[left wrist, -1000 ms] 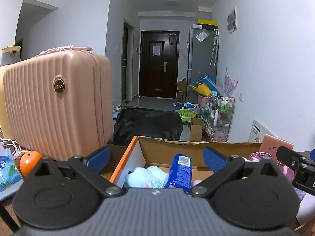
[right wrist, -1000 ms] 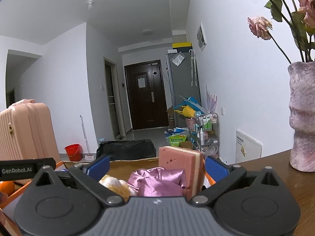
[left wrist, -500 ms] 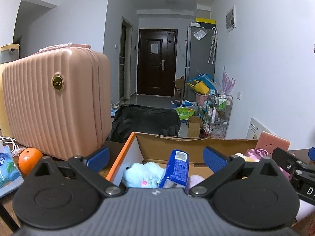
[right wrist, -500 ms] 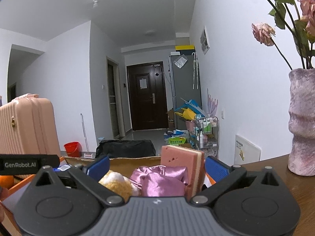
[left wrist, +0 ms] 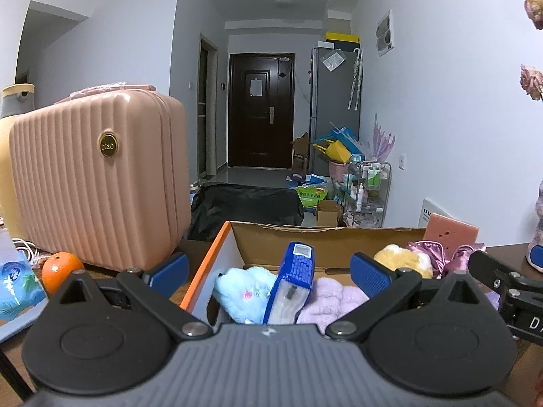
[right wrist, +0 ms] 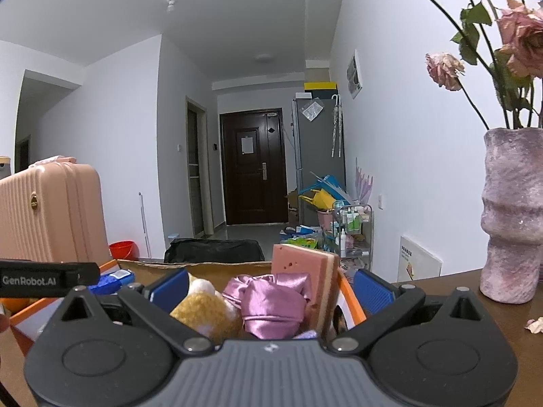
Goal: Organize soft objects
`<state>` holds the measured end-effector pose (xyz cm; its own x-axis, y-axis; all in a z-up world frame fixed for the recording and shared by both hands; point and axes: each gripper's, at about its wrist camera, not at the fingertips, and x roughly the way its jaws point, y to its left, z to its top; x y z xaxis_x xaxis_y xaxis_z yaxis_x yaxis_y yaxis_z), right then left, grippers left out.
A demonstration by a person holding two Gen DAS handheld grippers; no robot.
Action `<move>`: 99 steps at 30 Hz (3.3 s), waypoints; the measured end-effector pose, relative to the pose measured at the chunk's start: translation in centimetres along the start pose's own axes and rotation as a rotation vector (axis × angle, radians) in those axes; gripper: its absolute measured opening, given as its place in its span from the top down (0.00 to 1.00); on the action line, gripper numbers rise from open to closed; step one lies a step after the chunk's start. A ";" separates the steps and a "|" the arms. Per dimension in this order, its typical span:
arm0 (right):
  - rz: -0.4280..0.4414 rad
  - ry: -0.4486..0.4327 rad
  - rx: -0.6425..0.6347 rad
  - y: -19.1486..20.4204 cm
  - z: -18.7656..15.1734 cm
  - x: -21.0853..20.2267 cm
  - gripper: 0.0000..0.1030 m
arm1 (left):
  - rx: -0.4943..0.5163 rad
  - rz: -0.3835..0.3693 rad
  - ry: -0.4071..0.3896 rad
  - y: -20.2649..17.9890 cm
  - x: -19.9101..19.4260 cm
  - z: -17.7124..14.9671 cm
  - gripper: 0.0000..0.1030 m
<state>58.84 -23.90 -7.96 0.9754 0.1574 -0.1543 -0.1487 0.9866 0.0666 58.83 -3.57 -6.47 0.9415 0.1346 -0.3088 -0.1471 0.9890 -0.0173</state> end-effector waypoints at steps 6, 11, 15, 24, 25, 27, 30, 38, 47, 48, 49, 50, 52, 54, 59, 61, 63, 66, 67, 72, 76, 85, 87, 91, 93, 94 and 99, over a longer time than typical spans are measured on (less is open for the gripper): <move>-0.006 0.000 0.005 -0.3 -0.2 -1.4 0.00 | 0.000 -0.002 -0.002 0.2 -1.2 -0.3 0.00; -0.015 0.005 0.006 -0.5 -0.2 -2.2 0.00 | -0.002 -0.003 0.003 0.4 -1.9 -0.5 0.00; -0.020 0.007 0.010 -0.8 -0.4 -3.0 0.00 | 0.003 -0.003 0.001 0.4 -2.7 -0.8 0.00; -0.036 0.012 0.000 -0.9 -1.0 -5.8 0.00 | 0.010 -0.003 0.012 1.2 -4.9 -1.8 0.00; -0.038 0.014 -0.003 -1.0 -1.1 -6.2 0.00 | 0.010 -0.003 0.014 1.3 -5.2 -1.9 0.00; -0.043 0.014 -0.009 -1.0 -1.3 -7.2 0.00 | 0.010 -0.001 0.017 1.5 -6.0 -2.2 0.00; -0.045 0.016 -0.014 -1.0 -1.5 -8.7 0.00 | 0.012 -0.006 0.023 2.0 -7.2 -2.7 0.00; -0.062 0.031 -0.023 -0.7 -2.3 -12.9 0.00 | 0.028 -0.011 0.033 2.7 -11.0 -3.9 0.00; -0.045 0.051 -0.025 0.0 -3.1 -18.3 0.00 | 0.027 -0.026 0.042 3.8 -16.0 -5.3 0.00; -0.041 0.051 -0.026 0.1 -3.2 -18.9 0.00 | 0.026 -0.024 0.040 3.9 -16.6 -5.5 0.00; -0.038 0.050 -0.028 0.2 -3.3 -19.5 0.00 | 0.024 -0.024 0.038 4.1 -17.2 -5.6 0.00; -0.033 0.049 -0.028 0.4 -3.4 -20.3 0.00 | 0.023 -0.025 0.036 4.2 -17.8 -5.8 0.00; -0.026 0.051 -0.027 0.6 -3.5 -21.5 0.00 | 0.025 -0.034 0.035 4.4 -19.1 -6.2 0.00; -0.023 0.049 -0.031 0.9 -3.7 -22.8 0.00 | 0.028 -0.048 0.034 4.6 -20.4 -6.6 0.00; -0.016 0.042 -0.036 1.4 -4.0 -26.0 0.00 | 0.034 -0.087 0.037 4.9 -23.4 -7.3 0.00; -0.013 0.039 -0.035 1.6 -4.2 -27.1 0.00 | 0.039 -0.096 0.028 4.9 -24.7 -7.6 0.00; -0.009 0.033 -0.032 1.7 -4.3 -28.4 0.00 | 0.040 -0.097 0.017 5.1 -26.1 -8.0 0.00; -0.002 0.021 -0.029 1.9 -4.6 -30.1 0.00 | 0.038 -0.093 0.008 5.3 -27.8 -8.4 0.00; -0.003 0.016 -0.030 2.0 -4.7 -30.8 0.00 | 0.038 -0.094 0.004 5.4 -28.3 -8.6 0.00; -0.010 0.009 -0.026 2.2 -5.3 -33.5 0.00 | 0.034 -0.112 0.001 5.8 -31.0 -9.5 0.00; -0.006 0.002 -0.004 2.1 -5.7 -36.2 0.00 | 0.026 -0.128 0.025 6.2 -33.0 -10.5 0.00; 0.029 0.026 0.008 2.6 -7.4 -41.6 0.00 | 0.034 -0.156 0.024 7.5 -37.1 -12.7 0.00; 0.037 0.031 0.005 2.8 -7.7 -42.5 0.00 | 0.042 -0.159 0.021 7.6 -37.8 -13.0 0.00; 0.038 0.017 -0.015 3.5 -7.5 -44.3 0.00 | 0.080 -0.168 0.000 7.3 -39.8 -13.7 0.00; 0.041 0.005 -0.015 3.6 -7.2 -45.1 0.00 | 0.095 -0.177 -0.013 7.3 -40.8 -14.0 0.00; 0.042 -0.002 -0.016 3.7 -7.0 -45.4 0.00 | 0.103 -0.182 -0.020 7.2 -41.3 -14.1 0.00; 0.041 -0.032 -0.023 4.1 -6.3 -46.8 0.00 | 0.125 -0.204 -0.041 6.8 -43.0 -14.2 0.00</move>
<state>11.56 -26.96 -6.67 0.9730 0.1969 -0.1202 -0.1922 0.9801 0.0497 13.05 -3.55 -6.84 0.9598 -0.0684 -0.2721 0.0831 0.9956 0.0429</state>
